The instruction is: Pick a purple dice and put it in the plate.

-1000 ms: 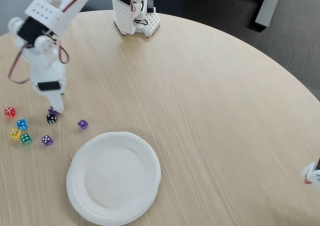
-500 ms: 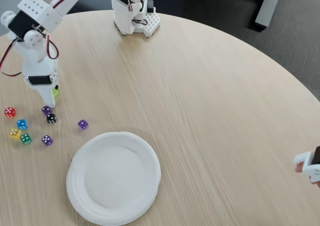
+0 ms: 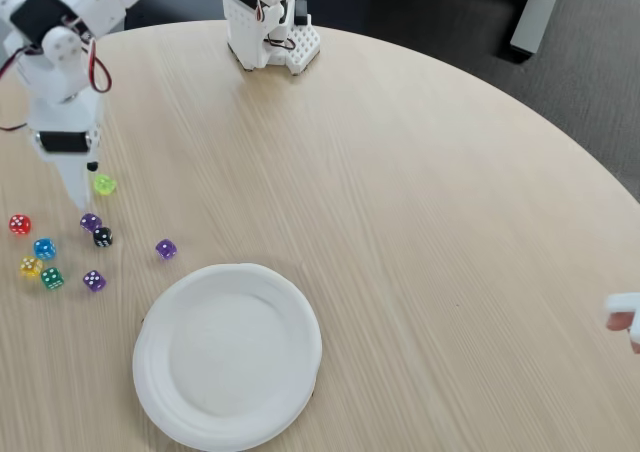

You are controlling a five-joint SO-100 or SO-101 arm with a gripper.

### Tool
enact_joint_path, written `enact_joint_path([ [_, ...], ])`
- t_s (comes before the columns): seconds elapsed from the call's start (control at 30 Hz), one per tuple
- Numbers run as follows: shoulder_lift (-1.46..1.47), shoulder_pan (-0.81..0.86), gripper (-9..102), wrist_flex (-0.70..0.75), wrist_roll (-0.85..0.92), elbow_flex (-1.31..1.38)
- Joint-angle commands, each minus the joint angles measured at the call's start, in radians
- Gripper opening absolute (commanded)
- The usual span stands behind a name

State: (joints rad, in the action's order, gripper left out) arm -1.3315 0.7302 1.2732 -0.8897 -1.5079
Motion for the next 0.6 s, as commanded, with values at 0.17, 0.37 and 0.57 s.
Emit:
enact_joint_path([
  [0.17, -0.052, -0.037, 22, -0.025, 0.044, 0.029],
  [0.37, -0.052, -0.08, 23, -0.041, 0.075, 0.031],
  [0.57, -0.052, -0.083, 22, -0.163, 0.066, 0.029],
])
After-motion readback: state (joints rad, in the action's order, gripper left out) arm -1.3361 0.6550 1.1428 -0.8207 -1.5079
